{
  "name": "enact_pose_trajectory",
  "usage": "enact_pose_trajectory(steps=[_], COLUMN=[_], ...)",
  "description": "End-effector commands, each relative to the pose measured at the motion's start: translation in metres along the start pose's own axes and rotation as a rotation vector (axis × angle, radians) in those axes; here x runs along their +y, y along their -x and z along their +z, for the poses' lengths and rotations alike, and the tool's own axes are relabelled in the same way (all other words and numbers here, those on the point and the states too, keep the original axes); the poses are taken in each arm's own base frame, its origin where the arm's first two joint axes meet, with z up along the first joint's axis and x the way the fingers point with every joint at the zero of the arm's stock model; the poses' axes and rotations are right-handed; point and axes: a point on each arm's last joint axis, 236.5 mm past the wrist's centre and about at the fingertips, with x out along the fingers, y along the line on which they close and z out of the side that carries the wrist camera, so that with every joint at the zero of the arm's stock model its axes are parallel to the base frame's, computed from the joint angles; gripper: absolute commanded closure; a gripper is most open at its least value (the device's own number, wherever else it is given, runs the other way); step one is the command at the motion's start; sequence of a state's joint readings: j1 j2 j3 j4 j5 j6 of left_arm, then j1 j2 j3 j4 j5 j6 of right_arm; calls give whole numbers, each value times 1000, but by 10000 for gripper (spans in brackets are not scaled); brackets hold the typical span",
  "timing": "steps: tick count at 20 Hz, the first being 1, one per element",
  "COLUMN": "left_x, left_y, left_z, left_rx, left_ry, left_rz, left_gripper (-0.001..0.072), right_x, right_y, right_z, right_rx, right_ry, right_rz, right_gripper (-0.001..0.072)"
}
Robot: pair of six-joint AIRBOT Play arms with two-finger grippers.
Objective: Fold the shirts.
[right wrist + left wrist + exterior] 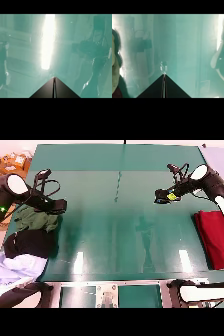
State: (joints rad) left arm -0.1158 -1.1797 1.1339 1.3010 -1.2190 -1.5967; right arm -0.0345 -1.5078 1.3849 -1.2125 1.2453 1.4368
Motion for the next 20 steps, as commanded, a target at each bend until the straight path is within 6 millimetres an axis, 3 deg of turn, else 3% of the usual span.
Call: enact_pose_trajectory(steps=[1,2,3,4,5,7,8,11,13,16,17,18,19,20], left_x=[6,12,25,41,67,111,124,130,140,152,153,153,153,152], left_y=[0,0,1,4,10,23,21,-27,-69,-107,-111,-110,-107,-99], left_z=[1,2,5,9,14,23,25,19,-2,-22,-25,-24,-22,-16], left_rx=[-6,-11,-19,-33,-54,-82,-96,-127,-50,62,74,77,81,83], left_ry=[-8,-17,-37,-54,-50,-110,-133,-195,-189,-191,-192,-191,-187,-178], left_rz=[25,52,106,178,287,486,538,509,501,501,500,501,506,515], left_gripper=[680,679,509,135,-9,-11,-11,-10,-10,15,201,476,675,682], right_x=[0,0,0,0,0,0,0,0,0,0,0,0,0,0], right_y=[0,0,0,0,0,0,0,0,0,0,0,0,0,0], right_z=[0,0,0,0,0,0,0,0,0,0,0,0,0,0], right_rx=[0,0,0,0,0,1,0,0,0,0,0,0,0,0], right_ry=[1,0,0,0,1,1,0,1,0,0,1,1,1,0], right_rz=[1,1,1,1,1,1,1,1,1,1,1,1,1,1], right_gripper=[694,694,694,694,694,694,695,695,695,694,694,695,694,695])
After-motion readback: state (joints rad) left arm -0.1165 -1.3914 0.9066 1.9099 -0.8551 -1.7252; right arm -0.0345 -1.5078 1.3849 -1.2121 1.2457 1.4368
